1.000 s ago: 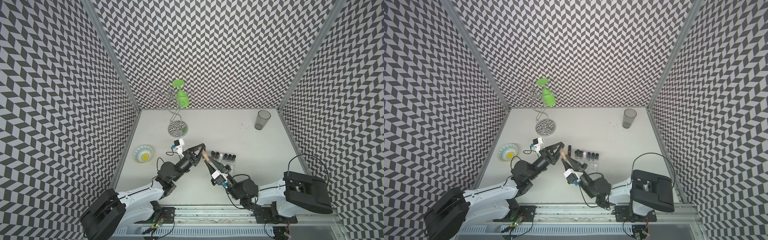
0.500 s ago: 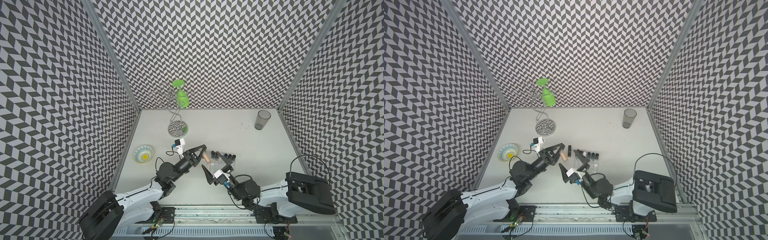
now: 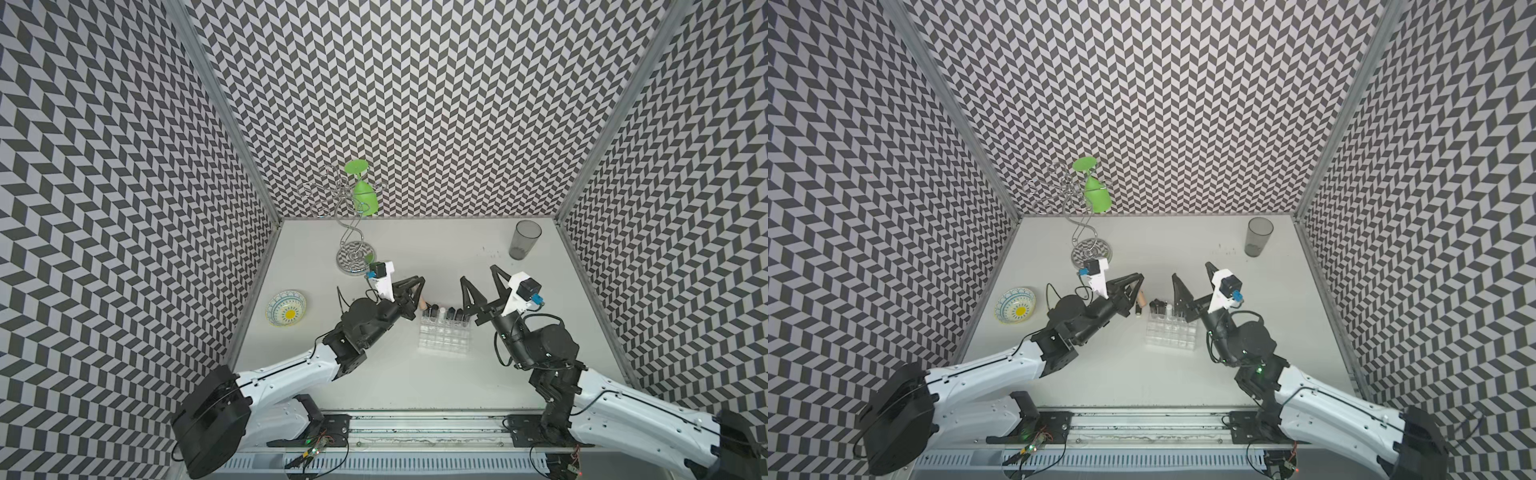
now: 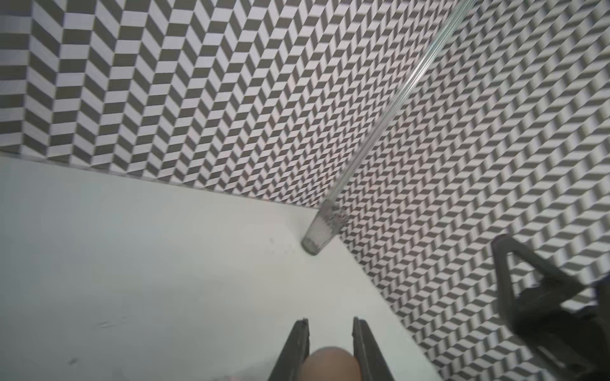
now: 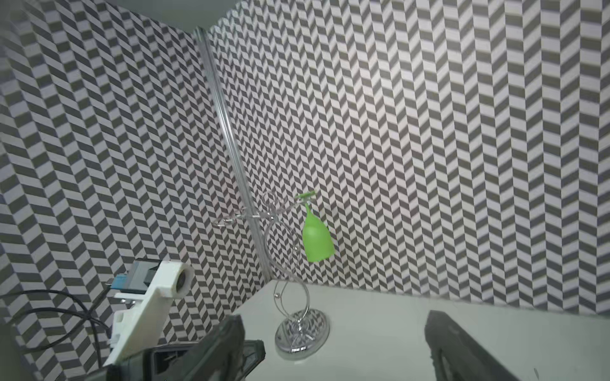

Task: Arrange the lipsticks in the organizer
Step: Place the lipstick in the storage box.

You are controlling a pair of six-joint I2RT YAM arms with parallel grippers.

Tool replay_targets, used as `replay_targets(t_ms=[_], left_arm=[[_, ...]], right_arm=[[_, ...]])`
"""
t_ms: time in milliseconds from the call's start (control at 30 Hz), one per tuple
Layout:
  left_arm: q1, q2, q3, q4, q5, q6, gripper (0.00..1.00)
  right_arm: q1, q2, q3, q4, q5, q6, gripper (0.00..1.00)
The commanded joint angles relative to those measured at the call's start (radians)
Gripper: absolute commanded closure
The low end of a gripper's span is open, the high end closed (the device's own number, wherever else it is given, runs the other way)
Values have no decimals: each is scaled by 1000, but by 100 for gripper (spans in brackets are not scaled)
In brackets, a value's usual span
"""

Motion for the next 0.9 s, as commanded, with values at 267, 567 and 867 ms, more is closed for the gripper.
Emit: replay_targets(t_ms=[267,567,867], left_arm=[[-88,160,-55,150,-203,338,100],[-94,315,-140,486,-228,370,100],[-96,416,-161,644,-244,343,100]], right_arm=[[-163,-26,-60,-251,-262,250,10],[-189,-95,-117,-223,-245,240,10],[-199,-193,-155,-230,-219,224,10]])
